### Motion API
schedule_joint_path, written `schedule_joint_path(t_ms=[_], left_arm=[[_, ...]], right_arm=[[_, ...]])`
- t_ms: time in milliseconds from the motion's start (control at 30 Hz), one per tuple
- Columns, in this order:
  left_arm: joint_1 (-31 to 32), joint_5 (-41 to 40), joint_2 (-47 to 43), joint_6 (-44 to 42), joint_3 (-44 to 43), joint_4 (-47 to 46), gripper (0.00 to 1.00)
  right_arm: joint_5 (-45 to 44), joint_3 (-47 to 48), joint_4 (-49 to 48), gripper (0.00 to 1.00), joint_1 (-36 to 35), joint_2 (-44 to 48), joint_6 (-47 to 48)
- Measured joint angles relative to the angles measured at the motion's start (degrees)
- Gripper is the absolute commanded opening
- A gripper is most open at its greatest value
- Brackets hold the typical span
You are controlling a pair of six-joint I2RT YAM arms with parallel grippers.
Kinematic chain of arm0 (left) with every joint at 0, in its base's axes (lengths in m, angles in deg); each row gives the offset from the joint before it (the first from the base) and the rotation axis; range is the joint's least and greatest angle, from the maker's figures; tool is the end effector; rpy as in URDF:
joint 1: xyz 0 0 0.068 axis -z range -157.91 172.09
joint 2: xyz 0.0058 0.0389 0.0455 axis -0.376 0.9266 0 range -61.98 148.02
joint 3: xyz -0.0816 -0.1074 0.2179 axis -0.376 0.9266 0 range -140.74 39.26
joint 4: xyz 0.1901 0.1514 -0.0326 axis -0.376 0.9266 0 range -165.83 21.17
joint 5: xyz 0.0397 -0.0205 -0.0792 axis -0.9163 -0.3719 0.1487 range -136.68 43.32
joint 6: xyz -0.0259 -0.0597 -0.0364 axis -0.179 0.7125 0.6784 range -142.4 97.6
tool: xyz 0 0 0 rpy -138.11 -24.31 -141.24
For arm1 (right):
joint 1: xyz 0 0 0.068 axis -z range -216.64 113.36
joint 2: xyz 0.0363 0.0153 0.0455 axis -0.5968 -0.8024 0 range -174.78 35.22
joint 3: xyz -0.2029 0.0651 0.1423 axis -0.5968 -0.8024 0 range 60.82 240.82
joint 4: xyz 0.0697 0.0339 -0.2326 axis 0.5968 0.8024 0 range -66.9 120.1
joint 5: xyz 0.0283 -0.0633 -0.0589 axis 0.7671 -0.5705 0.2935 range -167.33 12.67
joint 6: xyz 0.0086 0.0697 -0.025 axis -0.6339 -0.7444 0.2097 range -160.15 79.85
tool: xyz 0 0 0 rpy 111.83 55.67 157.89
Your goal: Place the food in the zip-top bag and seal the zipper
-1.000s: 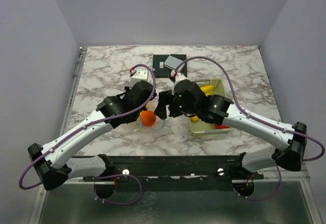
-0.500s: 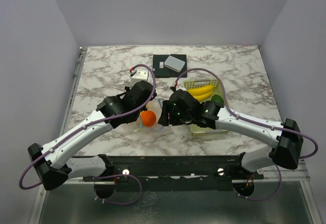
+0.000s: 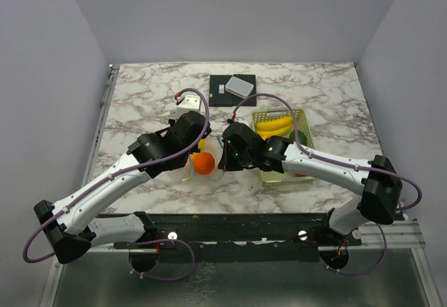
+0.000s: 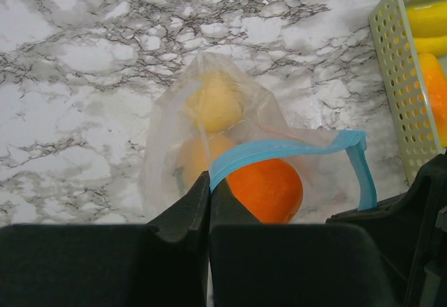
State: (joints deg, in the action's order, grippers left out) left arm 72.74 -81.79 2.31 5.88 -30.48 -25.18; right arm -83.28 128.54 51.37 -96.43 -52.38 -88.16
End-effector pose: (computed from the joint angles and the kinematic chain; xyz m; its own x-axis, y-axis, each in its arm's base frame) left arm 0.1685 -0.1489 0.3283 -0.5743 0.0890 -0.8138 0.1176 0.9927 0.0255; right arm 0.1742 0.2862 0.2376 -0.8636 -0.0144 -0.5039 -0.2734 0.8532 0.4442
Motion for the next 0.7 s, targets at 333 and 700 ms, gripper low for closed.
schedule_joint_path(t_ms=[333, 700], left_arm=[[0.0, 0.0, -1.0, 0.0, 0.0, 1.3, 0.00], [0.0, 0.2, -1.6, -0.6, -10.2, 5.6, 0.00]], right_arm=[[-2.6, 5.9, 2.0, 0.01, -0.1, 0.1, 2.8], [-5.7, 16.0, 6.6, 0.01, -0.1, 2.7, 8.0]])
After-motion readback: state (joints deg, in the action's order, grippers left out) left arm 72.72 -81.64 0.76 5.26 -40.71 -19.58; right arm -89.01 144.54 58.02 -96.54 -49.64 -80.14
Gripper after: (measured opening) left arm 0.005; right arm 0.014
